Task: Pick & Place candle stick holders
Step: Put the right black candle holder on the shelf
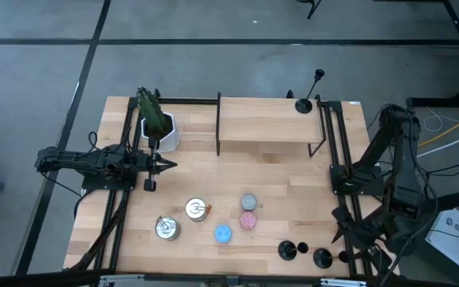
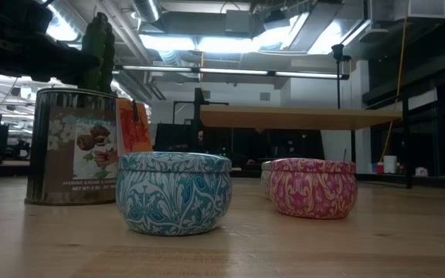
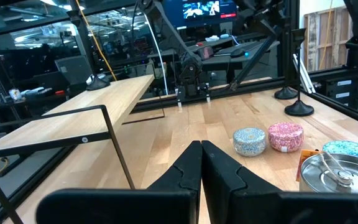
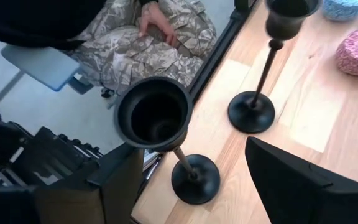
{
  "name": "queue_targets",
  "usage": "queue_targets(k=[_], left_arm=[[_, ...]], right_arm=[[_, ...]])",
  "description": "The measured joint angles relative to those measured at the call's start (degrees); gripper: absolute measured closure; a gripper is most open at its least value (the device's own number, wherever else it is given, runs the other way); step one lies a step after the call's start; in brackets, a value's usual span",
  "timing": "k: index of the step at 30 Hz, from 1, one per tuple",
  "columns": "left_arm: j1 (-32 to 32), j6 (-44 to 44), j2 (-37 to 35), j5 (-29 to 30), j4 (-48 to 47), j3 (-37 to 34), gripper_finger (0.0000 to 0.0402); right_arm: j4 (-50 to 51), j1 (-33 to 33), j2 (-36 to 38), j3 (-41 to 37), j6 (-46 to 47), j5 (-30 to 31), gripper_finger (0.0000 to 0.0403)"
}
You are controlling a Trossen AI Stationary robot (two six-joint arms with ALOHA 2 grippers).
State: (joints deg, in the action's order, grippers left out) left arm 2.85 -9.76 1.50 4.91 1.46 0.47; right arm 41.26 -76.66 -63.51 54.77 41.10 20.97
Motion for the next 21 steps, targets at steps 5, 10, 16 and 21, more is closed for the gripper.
queue_targets(k=[5, 10, 16, 21], left_arm=[[0.0, 0.0, 0.0, 0.0, 0.0, 0.0, 0.0398], [0.0, 0.0, 0.0, 0.0, 0.0, 0.0, 0.0398], [0.0, 0.0, 0.0, 0.0, 0.0, 0.0, 0.0398], [0.0, 0.0, 0.0, 0.0, 0.0, 0.0, 0.0398]], right_arm=[[-0.5, 0.0, -2.9, 0.0, 0.3, 0.0, 0.0122], [-0.5, 0.0, -4.0, 0.0, 0.5, -2.1, 0.0122], [-0.5, 0.0, -4.0, 0.0, 0.5, -3.0, 0.0122], [-1.2, 0.1, -4.0, 0.0, 0.3, -2.5, 0.0122]])
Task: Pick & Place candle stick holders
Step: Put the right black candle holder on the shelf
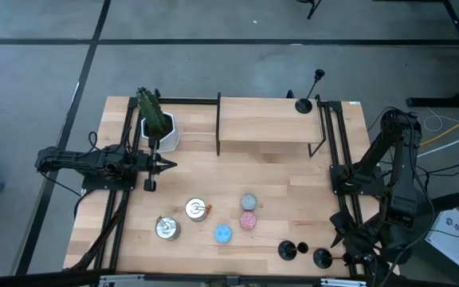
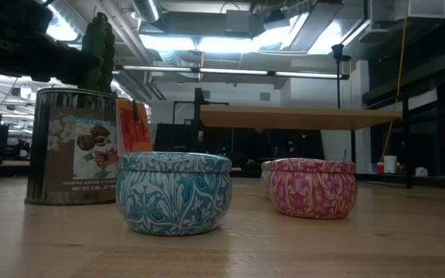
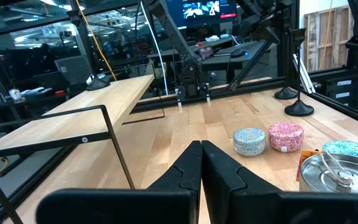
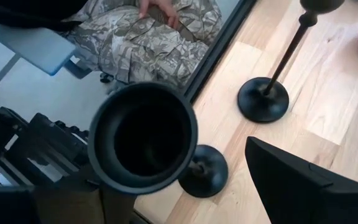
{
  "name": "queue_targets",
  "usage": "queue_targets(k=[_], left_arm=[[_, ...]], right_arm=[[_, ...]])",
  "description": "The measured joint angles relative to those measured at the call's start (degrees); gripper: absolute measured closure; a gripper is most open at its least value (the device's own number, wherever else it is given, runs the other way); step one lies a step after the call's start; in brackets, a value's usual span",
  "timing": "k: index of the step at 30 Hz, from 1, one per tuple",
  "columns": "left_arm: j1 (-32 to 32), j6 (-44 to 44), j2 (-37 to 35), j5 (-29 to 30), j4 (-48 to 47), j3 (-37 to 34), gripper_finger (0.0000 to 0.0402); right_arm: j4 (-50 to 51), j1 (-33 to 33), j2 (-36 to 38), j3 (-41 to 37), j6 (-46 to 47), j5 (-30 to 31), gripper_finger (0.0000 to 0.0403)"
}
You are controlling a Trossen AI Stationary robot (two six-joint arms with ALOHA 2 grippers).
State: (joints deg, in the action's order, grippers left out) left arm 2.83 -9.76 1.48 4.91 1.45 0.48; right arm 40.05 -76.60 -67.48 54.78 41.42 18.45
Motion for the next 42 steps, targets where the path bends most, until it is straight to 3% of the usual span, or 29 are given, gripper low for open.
queue_targets(k=[5, 36, 42], left_arm=[[0.0, 0.0, 0.0, 0.0, 0.0, 0.0, 0.0398], [0.0, 0.0, 0.0, 0.0, 0.0, 0.0, 0.0398], [0.0, 0.0, 0.0, 0.0, 0.0, 0.0, 0.0398]], right_arm=[[-0.5, 0.0, 0.0, 0.0, -0.3, 2.9, 0.0122], [-5.9, 0.0, 0.0, 0.0, 1.2, 2.5, 0.0122], [-5.9, 0.0, 0.0, 0.0, 1.2, 2.5, 0.0169]])
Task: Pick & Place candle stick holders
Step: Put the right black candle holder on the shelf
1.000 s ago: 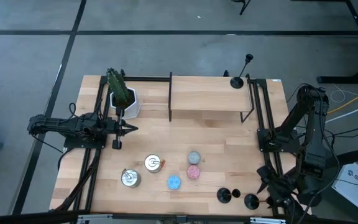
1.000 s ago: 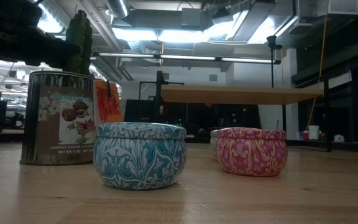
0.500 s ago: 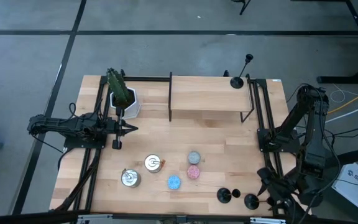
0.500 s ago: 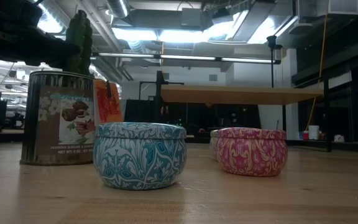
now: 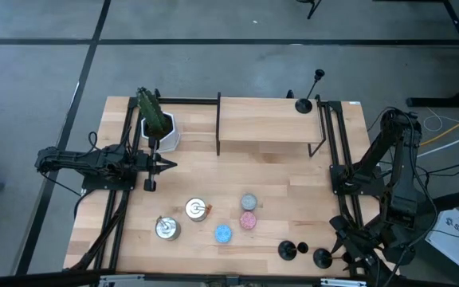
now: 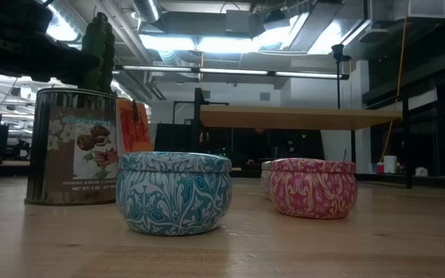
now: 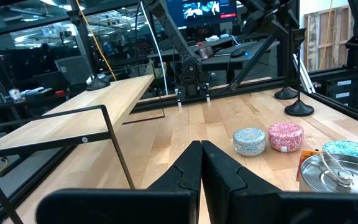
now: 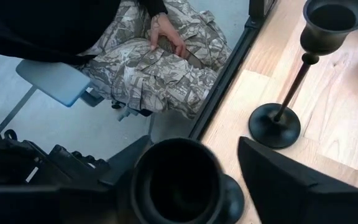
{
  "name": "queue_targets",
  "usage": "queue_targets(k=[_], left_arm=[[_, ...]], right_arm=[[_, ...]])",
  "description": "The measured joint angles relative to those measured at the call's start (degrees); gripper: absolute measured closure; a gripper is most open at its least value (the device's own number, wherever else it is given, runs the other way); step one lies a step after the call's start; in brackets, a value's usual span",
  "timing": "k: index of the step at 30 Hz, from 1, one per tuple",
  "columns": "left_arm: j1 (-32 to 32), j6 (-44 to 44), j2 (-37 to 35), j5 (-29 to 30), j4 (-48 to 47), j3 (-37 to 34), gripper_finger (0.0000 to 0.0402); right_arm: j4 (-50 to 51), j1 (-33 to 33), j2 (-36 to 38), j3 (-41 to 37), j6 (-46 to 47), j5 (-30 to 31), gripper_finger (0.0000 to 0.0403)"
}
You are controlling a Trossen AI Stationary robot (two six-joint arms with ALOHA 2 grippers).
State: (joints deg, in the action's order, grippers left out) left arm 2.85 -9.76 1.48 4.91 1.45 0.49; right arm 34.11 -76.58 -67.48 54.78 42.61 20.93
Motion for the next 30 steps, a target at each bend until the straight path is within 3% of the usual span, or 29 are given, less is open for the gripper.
queue_targets(k=[8, 15, 30], left_arm=[[0.0, 0.0, 0.0, 0.0, 0.0, 0.0, 0.0398], [0.0, 0.0, 0.0, 0.0, 0.0, 0.0, 0.0398], [0.0, 0.0, 0.0, 0.0, 0.0, 0.0, 0.0398]], right_arm=[[0.1, 0.0, 0.0, 0.0, -0.6, 1.1, 0.0286], [-0.1, 0.0, 0.0, 0.0, 0.2, 2.1, 0.0287], [-0.1, 0.4, 1.5, 0.0, 0.0, 16.7, 0.0287]])
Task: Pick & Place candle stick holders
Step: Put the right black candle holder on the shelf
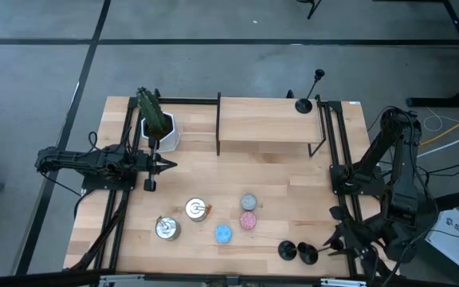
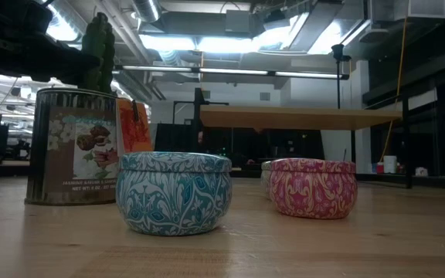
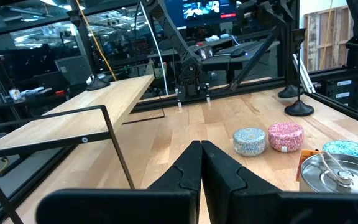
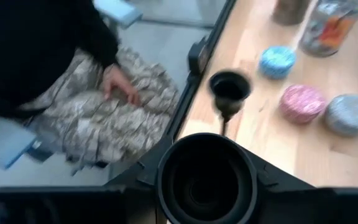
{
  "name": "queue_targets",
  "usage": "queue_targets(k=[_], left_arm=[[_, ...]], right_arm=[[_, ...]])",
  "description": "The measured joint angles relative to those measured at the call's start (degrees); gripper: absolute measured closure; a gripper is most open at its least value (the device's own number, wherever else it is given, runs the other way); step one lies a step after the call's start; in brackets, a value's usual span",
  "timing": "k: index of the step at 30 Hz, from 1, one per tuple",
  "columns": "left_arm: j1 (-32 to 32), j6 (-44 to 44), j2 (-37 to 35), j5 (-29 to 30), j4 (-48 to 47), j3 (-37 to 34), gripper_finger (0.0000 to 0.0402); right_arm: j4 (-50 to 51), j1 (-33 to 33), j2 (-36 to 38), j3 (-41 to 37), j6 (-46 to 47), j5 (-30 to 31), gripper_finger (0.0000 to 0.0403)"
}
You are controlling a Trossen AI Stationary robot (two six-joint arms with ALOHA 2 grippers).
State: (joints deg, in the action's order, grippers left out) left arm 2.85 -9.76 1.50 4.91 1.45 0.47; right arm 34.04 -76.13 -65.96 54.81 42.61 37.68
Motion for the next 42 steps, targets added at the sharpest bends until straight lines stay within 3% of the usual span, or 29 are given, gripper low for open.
queue_targets(k=[17, 28, 42], left_arm=[[0.0, 0.0, 0.0, 0.0, 0.0, 0.0, 0.0398], [0.0, 0.0, 0.0, 0.0, 0.0, 0.0, 0.0398], [0.0, 0.0, 0.0, 0.0, 0.0, 0.0, 0.0398]], right_arm=[[7.4, 8.9, 12.0, 0.0, 2.1, -1.4, 0.0287], [10.5, 22.7, 13.9, 0.1, 1.7, -0.2, 0.0287], [11.2, 42.1, 13.9, 7.6, -5.5, 4.7, 0.0282]])
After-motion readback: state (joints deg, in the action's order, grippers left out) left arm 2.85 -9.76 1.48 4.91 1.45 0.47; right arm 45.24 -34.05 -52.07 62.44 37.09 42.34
